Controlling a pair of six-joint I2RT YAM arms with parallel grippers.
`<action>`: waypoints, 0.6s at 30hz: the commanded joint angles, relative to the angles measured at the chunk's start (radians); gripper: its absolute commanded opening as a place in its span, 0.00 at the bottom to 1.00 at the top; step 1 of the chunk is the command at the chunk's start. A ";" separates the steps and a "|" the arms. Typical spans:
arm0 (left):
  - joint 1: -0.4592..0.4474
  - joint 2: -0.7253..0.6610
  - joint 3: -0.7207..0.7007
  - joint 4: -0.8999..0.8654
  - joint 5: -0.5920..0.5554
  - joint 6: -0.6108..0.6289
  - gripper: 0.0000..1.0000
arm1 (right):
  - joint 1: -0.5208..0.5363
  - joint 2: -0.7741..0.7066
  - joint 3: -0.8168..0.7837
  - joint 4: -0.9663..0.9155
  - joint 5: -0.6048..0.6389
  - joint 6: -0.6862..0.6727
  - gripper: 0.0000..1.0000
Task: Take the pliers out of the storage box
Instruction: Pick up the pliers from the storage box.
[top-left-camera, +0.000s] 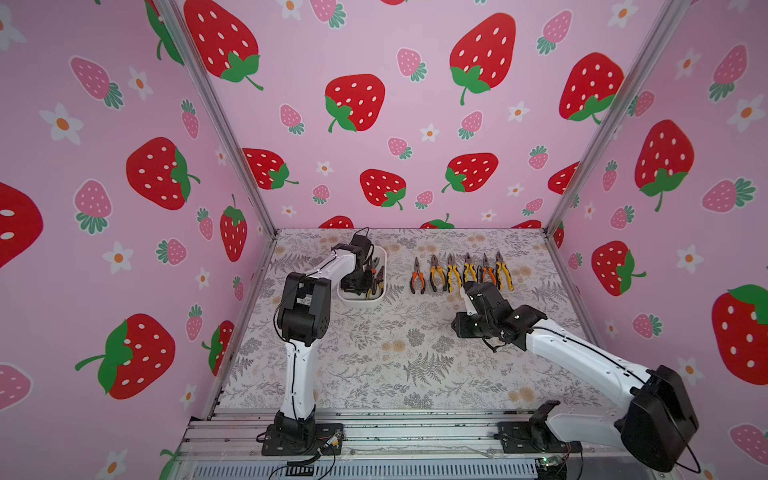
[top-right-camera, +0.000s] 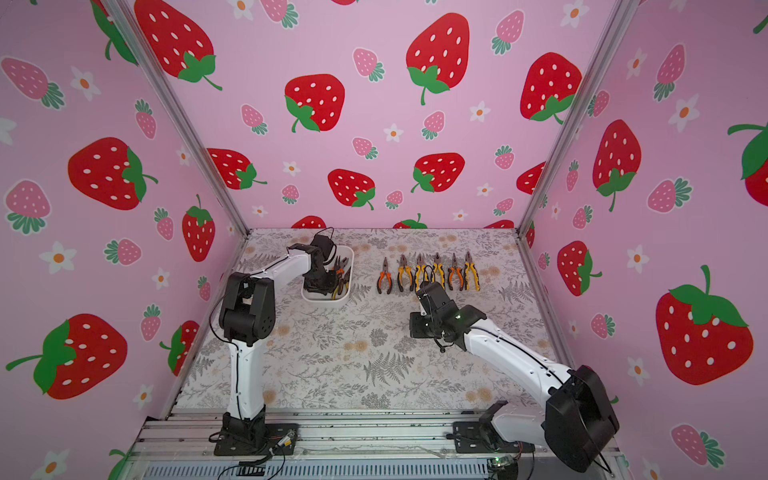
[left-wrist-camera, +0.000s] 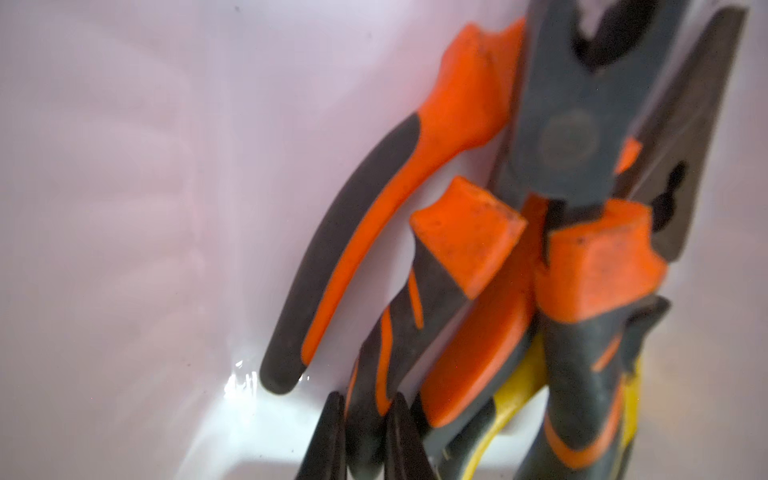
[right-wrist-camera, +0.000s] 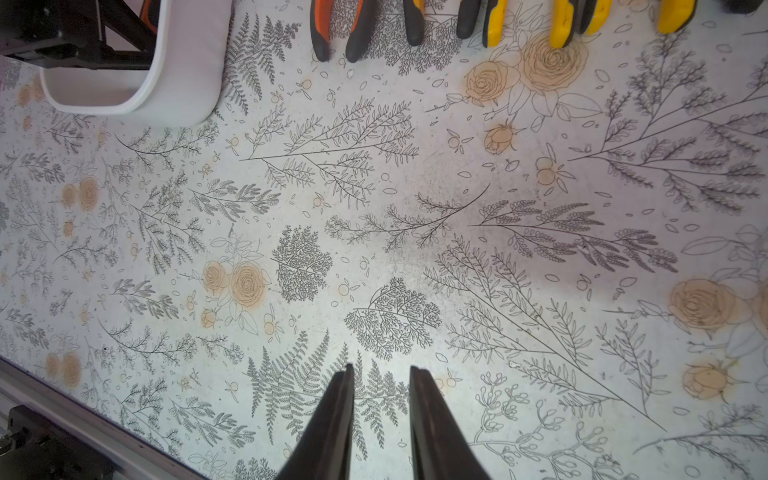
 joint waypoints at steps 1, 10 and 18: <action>0.005 -0.013 -0.028 0.029 0.019 0.008 0.00 | 0.005 0.002 0.009 -0.018 -0.007 0.010 0.28; -0.010 -0.185 -0.022 -0.008 -0.062 0.025 0.00 | 0.021 0.001 0.021 -0.024 0.006 0.019 0.27; -0.042 -0.357 -0.036 -0.044 -0.089 0.036 0.00 | 0.053 0.042 0.110 -0.057 0.021 0.009 0.28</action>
